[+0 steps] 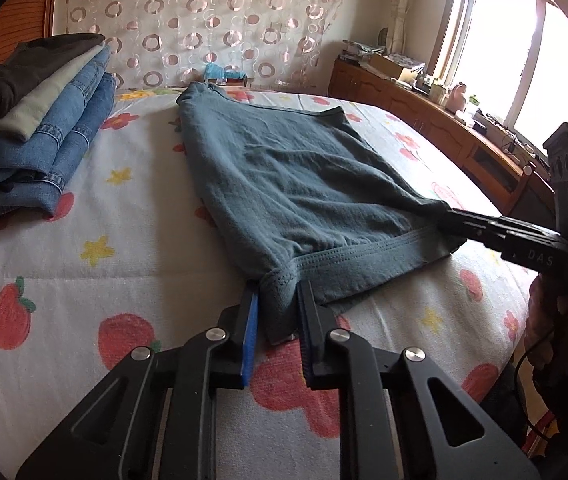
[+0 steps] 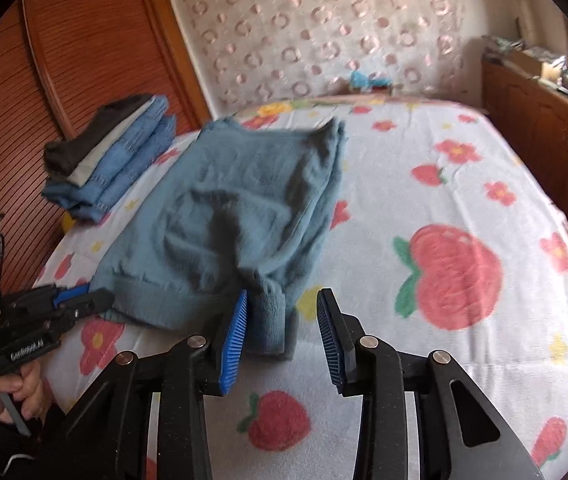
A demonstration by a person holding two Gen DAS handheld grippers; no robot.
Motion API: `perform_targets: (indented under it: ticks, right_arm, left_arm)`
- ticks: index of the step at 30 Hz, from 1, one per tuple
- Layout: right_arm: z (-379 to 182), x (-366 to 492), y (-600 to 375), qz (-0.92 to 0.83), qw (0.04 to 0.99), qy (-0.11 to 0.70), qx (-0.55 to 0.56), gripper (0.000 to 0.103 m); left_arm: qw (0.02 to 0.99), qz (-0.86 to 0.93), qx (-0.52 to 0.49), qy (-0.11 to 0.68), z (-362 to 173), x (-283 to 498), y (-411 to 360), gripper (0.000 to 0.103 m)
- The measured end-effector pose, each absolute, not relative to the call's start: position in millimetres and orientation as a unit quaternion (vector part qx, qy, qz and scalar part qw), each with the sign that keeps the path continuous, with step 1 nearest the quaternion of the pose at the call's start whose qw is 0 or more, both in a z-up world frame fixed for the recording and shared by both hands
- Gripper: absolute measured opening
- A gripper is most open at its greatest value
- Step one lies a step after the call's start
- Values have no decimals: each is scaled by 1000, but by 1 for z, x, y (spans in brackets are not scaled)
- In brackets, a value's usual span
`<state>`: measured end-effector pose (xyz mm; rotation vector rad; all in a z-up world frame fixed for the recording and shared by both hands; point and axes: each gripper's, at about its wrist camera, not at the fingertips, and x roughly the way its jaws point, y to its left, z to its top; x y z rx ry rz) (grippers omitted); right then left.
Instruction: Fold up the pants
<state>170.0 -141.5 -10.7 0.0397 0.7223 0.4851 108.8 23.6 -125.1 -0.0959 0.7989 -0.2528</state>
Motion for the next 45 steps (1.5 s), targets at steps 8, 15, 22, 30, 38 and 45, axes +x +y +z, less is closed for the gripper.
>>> perform_targets:
  ticks: [8, 15, 22, 30, 38, 45]
  right_arm:
    - [-17, 163, -129, 235, 902, 362, -18, 37]
    - [-16, 157, -127, 243, 901, 359, -28, 25]
    - [-9, 152, -124, 253, 900, 353, -37, 16]
    - [14, 141, -144, 274, 903, 331, -8, 16]
    - [36, 120, -161, 291, 907, 304, 5, 16]
    - [52, 103, -170, 302, 912, 277, 10, 16]
  left_arm:
    - [912, -119, -51, 388, -125, 109, 22, 19]
    - [914, -121, -51, 384, -126, 107, 22, 20]
    - [918, -137, -63, 367, -112, 103, 23, 11]
    - [930, -158, -65, 326, -75, 90, 22, 11]
    - [938, -176, -58, 293, -45, 77, 20, 11]
    - [944, -183, -51, 268, -24, 68, 20, 11]
